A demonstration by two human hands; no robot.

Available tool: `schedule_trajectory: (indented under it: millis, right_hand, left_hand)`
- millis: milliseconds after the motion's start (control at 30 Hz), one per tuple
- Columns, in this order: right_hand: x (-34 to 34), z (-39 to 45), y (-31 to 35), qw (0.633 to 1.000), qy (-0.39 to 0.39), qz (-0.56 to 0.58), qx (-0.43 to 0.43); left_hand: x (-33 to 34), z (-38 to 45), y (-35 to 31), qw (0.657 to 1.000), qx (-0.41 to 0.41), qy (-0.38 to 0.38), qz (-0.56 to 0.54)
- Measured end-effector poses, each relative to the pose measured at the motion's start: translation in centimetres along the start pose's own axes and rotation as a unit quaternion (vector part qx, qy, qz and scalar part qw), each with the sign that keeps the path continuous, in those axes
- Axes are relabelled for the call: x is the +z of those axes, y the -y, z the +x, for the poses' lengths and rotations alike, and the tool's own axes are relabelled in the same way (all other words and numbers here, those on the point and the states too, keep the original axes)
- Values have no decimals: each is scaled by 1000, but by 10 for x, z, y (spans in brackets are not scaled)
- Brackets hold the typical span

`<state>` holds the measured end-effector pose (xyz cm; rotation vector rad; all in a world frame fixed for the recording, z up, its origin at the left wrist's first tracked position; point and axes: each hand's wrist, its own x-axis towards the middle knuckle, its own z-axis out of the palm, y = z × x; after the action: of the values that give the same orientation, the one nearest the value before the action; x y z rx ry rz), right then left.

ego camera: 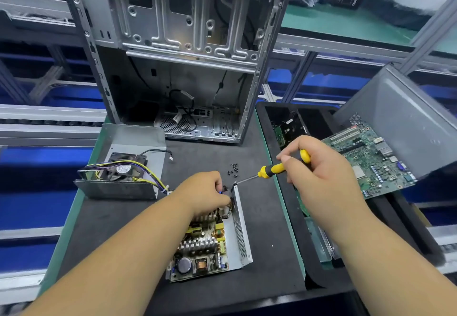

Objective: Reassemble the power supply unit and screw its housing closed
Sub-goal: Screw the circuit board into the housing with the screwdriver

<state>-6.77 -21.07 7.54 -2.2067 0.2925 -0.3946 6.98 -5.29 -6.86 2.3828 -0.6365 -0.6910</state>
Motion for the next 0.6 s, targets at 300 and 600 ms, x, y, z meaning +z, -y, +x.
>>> schedule_trajectory:
  millis: [300, 600]
  right_hand:
    - [15, -1, 10, 998, 27, -57, -23]
    - [32, 3, 7, 978, 97, -186, -18]
  left_hand:
    - [-1, 5, -1, 997, -64, 20, -43]
    - [-2, 8, 1, 994, -58, 37, -85]
